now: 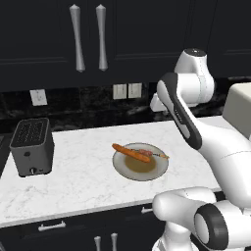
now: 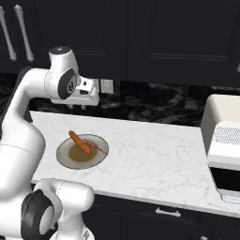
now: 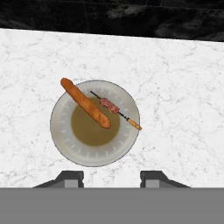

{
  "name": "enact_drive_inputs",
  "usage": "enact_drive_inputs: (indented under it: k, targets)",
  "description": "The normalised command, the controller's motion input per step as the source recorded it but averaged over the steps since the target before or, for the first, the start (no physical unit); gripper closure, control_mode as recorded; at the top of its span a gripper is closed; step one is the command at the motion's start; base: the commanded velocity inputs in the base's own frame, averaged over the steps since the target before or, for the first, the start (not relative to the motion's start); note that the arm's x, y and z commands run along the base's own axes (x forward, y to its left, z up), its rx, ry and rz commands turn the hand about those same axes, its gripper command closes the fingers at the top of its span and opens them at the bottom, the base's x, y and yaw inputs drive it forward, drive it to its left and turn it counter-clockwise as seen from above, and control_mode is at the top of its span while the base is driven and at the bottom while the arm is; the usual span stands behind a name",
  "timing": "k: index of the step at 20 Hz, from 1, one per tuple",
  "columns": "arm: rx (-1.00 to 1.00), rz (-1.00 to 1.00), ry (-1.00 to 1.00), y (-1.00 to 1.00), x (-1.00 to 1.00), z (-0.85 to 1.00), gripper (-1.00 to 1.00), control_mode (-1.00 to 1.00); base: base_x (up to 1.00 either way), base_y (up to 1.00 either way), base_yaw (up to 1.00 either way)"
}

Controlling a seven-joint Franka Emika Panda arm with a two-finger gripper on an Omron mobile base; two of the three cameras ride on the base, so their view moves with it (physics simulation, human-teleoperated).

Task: Pick up the kebab skewer and baguette bread, and place them inside the toaster oven. Close the toaster oven door and start by setting the timer.

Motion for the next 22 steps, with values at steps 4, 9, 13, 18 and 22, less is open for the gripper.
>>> enact_drive_inputs:
  k: [4, 9, 13, 18, 22]
  targets:
    - [0.0, 0.0, 0.0, 0.0, 0.0, 0.0, -1.0, 1.0, 0.0, 0.0, 0.0]
    - [0.0, 0.0, 0.0, 0.0, 0.0, 0.0, -1.0, 1.0, -0.15, -0.12, 0.0]
    - [0.0, 0.0, 0.0, 0.0, 0.0, 0.0, -1.0, 1.0, -0.35, -0.8, -0.04]
    - [0.0, 0.0, 0.0, 0.0, 0.0, 0.0, -1.0, 1.0, -0.02, -0.72, -0.08]
    - [0.0, 0.0, 0.0, 0.0, 0.0, 0.0, -1.0, 1.0, 0.14, -0.53, -0.06]
